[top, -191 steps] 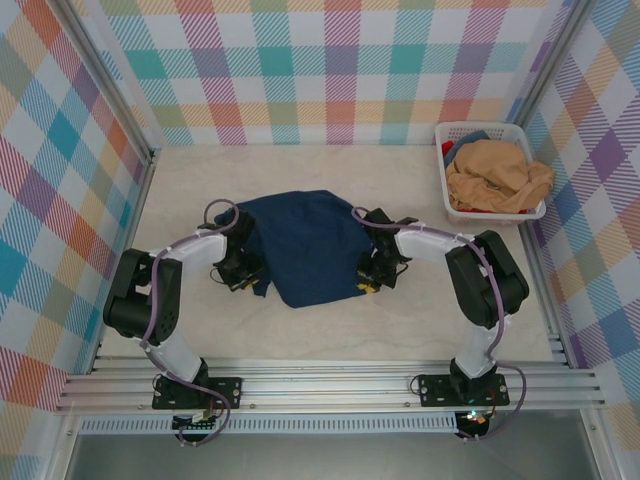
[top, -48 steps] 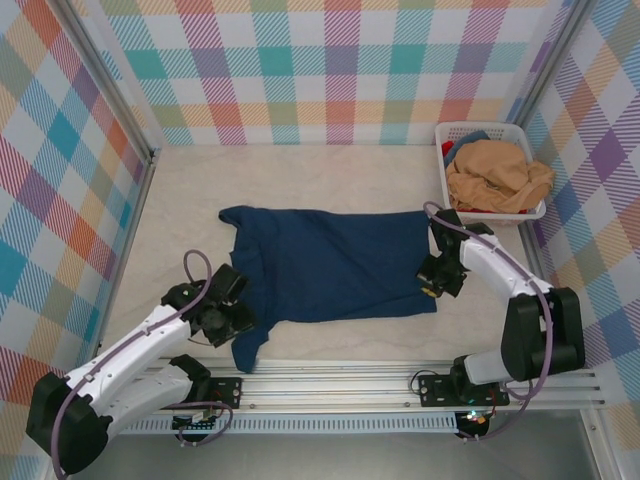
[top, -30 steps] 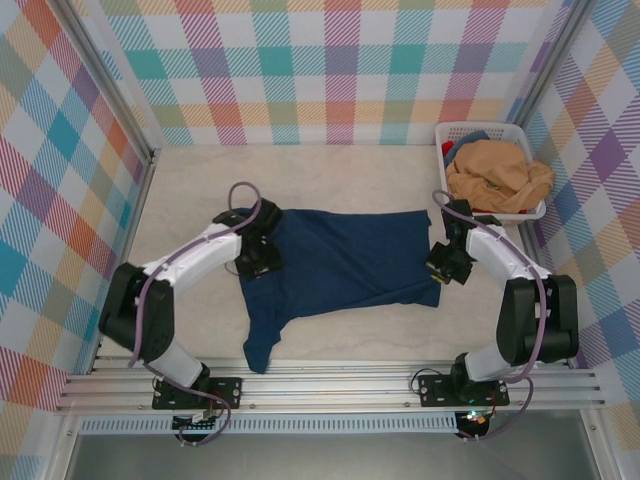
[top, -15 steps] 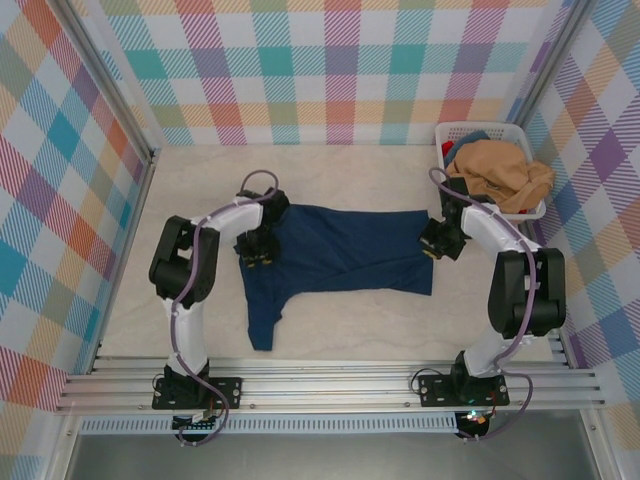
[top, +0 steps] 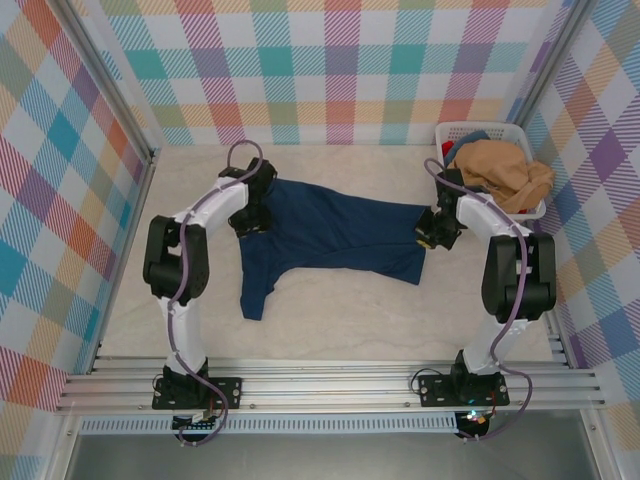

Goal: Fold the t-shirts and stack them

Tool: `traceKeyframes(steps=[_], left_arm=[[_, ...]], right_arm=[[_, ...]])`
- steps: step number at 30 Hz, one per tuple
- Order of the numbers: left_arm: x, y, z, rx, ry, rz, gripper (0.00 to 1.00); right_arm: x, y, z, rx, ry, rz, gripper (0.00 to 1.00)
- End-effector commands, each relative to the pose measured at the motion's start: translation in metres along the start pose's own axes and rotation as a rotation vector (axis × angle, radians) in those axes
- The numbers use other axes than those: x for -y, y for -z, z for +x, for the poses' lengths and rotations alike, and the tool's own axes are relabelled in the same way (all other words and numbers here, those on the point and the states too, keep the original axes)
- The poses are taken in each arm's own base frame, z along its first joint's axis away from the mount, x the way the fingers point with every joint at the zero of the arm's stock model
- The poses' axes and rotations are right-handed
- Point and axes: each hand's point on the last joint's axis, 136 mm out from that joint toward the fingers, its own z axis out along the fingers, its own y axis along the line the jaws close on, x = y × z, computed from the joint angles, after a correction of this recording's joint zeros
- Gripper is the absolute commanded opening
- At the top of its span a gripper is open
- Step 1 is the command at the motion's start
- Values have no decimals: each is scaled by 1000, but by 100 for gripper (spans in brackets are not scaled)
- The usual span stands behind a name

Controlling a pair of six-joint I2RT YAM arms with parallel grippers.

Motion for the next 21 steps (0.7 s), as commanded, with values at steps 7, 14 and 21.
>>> traceKeyframes(steps=[7, 14, 21], left_arm=[[23, -25, 34, -62, -264, -89, 44], [16, -43, 27, -71, -303, -152, 41], [17, -51, 23, -80, -333, -159, 33]], right_arm=[[3, 4, 12, -11, -2, -27, 0], [3, 5, 14, -16, -1, -29, 0], [5, 6, 16, -18, 0, -23, 0]])
